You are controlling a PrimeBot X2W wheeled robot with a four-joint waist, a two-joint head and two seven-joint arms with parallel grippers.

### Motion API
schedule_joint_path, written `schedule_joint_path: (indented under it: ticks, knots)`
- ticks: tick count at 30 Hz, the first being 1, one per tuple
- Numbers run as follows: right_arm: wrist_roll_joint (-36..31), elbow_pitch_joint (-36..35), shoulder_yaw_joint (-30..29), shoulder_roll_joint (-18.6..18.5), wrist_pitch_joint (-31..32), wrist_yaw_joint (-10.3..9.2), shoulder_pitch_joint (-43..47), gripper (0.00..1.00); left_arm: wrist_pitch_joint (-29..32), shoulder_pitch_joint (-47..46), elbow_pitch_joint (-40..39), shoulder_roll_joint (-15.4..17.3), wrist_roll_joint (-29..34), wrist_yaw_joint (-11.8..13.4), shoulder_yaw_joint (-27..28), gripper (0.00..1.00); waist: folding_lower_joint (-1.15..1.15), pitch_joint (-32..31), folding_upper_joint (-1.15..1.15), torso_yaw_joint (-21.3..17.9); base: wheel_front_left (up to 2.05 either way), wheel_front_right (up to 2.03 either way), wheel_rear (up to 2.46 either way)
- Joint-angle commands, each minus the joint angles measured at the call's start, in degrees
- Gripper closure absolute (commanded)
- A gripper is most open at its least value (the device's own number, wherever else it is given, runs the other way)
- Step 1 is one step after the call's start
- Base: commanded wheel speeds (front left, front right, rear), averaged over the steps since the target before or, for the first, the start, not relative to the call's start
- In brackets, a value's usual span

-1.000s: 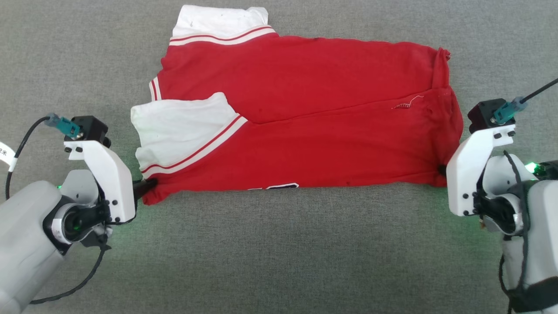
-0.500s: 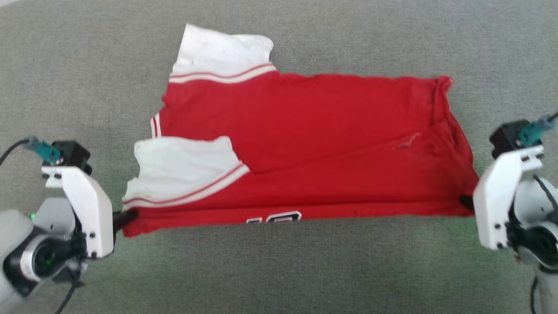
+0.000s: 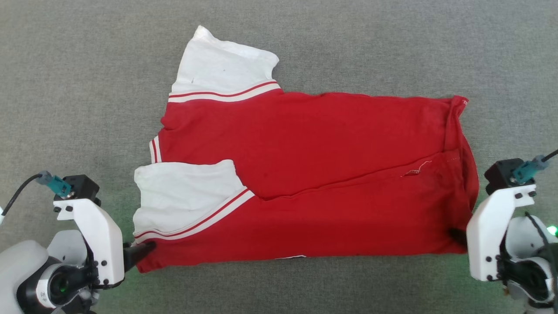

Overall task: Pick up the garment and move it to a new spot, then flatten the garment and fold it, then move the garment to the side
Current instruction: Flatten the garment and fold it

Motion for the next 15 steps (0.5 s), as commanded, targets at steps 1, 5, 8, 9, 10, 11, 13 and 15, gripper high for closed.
schedule_joint_path:
  ticks: [1, 5, 8, 9, 10, 11, 13, 15]
  knots:
    - [-0.8, 1.5, 0.5, 0.6, -1.6, -0.08, -0.4, 0.0, 0.2, 0.0, 1.0, -0.5, 0.2, -0.3, 0.0, 0.0, 0.0, 0.1, 0.0, -0.2, 0.0, 0.0, 0.0]
    - [-1.0, 3.2, 0.6, 0.3, -5.1, -0.11, -1.1, 0.0, 0.4, -1.5, 1.7, 0.4, 0.8, -0.1, 0.8, 0.0, 0.0, -0.2, 0.0, -0.7, 0.0, 0.0, 0.0]
    - [-0.9, 1.4, 0.1, 0.4, -7.4, -0.1, -1.5, 0.0, 0.8, -2.6, -0.1, 2.3, 1.4, 0.3, 1.4, 0.0, 0.0, -0.7, 0.0, -1.2, 0.0, 0.0, 0.0]
    - [-0.8, 0.4, -0.3, 0.8, -8.3, -0.1, -1.5, 0.0, 1.1, -3.1, -1.0, 3.1, 1.6, 0.5, 1.6, 0.0, 0.0, -1.0, 0.0, -1.5, 0.0, 0.0, 0.0]
    - [-0.8, -0.4, -0.6, 1.2, -9.2, -0.1, -1.4, 0.0, 1.3, -3.6, -1.7, 3.9, 1.7, 0.8, 1.8, 0.0, 0.0, -1.2, 0.0, -1.7, 0.0, 0.0, 0.0]
    - [-1.0, -1.5, -0.9, 1.5, -10.2, -0.07, -1.2, 0.0, 1.7, -4.2, -2.6, 4.8, 2.1, 1.2, 2.1, 0.0, 0.0, -1.3, 0.0, -2.0, 0.0, 0.0, 0.0]
    - [-1.6, -3.5, -2.1, 2.4, -12.4, -0.07, -0.8, 0.0, 2.5, -5.5, -3.8, 6.5, 2.7, 1.7, 2.7, 0.0, 0.0, -1.6, 0.0, -2.8, 0.0, 0.0, 0.0]
    - [-2.2, -5.6, -2.0, 3.3, -14.9, -0.06, -0.7, 0.0, 3.3, -7.2, -4.6, 8.0, 4.0, 1.7, 3.3, 0.0, 0.0, -1.8, 0.0, -3.7, 0.0, 0.0, 0.0]
